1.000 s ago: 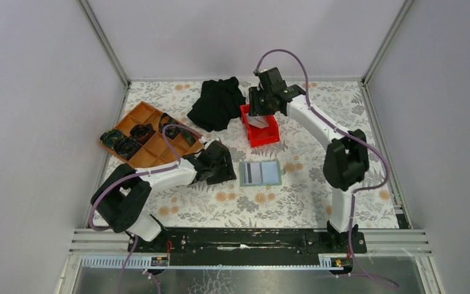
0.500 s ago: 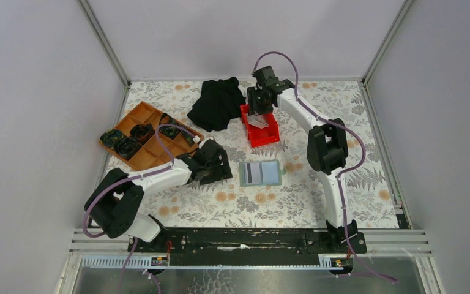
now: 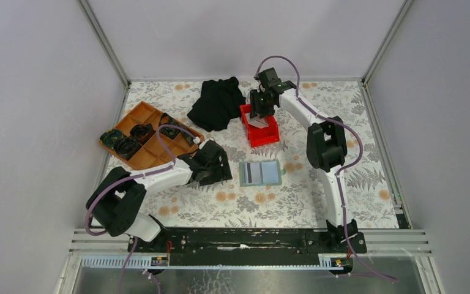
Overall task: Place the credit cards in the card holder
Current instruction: Pick up the credit card from the storage box.
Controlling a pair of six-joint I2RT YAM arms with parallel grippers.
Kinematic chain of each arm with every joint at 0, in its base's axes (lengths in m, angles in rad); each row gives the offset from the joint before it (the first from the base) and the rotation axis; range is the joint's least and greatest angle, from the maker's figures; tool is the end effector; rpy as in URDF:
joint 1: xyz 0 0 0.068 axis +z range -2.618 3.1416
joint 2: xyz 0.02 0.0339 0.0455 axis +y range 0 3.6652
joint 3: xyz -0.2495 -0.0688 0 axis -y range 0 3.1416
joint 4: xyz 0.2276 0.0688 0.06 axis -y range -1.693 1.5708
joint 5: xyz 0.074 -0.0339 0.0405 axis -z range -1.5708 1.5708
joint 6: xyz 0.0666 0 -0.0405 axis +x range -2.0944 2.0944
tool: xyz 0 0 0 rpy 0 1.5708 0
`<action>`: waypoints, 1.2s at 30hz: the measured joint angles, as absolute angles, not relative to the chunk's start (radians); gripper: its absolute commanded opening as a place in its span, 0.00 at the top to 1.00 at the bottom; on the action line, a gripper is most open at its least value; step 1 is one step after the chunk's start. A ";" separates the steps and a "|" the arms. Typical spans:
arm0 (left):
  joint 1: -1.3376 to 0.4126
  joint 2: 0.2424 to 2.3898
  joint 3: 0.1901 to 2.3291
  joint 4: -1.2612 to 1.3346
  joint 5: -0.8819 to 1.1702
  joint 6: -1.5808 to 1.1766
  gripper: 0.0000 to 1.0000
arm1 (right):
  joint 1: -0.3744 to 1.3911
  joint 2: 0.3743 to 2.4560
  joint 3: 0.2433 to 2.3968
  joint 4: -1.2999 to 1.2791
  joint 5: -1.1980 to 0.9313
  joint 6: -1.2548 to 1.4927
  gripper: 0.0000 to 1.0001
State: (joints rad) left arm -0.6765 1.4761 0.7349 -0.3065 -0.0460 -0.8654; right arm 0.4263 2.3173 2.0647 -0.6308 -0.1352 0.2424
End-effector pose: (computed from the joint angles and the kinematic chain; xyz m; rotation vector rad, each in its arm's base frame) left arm 0.2164 -0.1698 0.1307 -0.2710 2.6847 -0.4588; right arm 0.4640 0.2206 0.1897 -0.2896 2.4815 0.4531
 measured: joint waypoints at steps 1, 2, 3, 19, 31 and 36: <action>-0.677 1.478 0.735 -0.306 -0.046 -0.865 0.18 | 0.426 2.325 2.065 -0.630 -0.139 0.242 0.51; -0.677 1.478 0.735 -0.306 -0.045 -0.866 0.18 | 0.426 2.328 2.065 -0.626 -0.146 0.244 0.54; -0.677 1.478 0.735 -0.306 -0.045 -0.866 0.18 | 0.424 2.328 2.065 -0.624 -0.152 0.244 0.56; -0.673 1.471 0.719 -0.284 -0.037 -0.884 0.20 | 0.419 2.328 2.053 -0.592 -0.233 0.292 0.62; -0.673 1.470 0.709 -0.252 -0.022 -0.897 0.20 | 0.419 2.326 2.050 -0.590 -0.256 0.311 0.63; -0.673 1.470 0.708 -0.244 -0.017 -0.902 0.20 | 0.419 2.320 2.050 -0.592 -0.256 0.312 0.64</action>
State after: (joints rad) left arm -0.6727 1.4704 0.7078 -0.2436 -0.0166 -0.9024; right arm 0.4187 2.3199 2.0499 -0.5922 -0.2562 0.3119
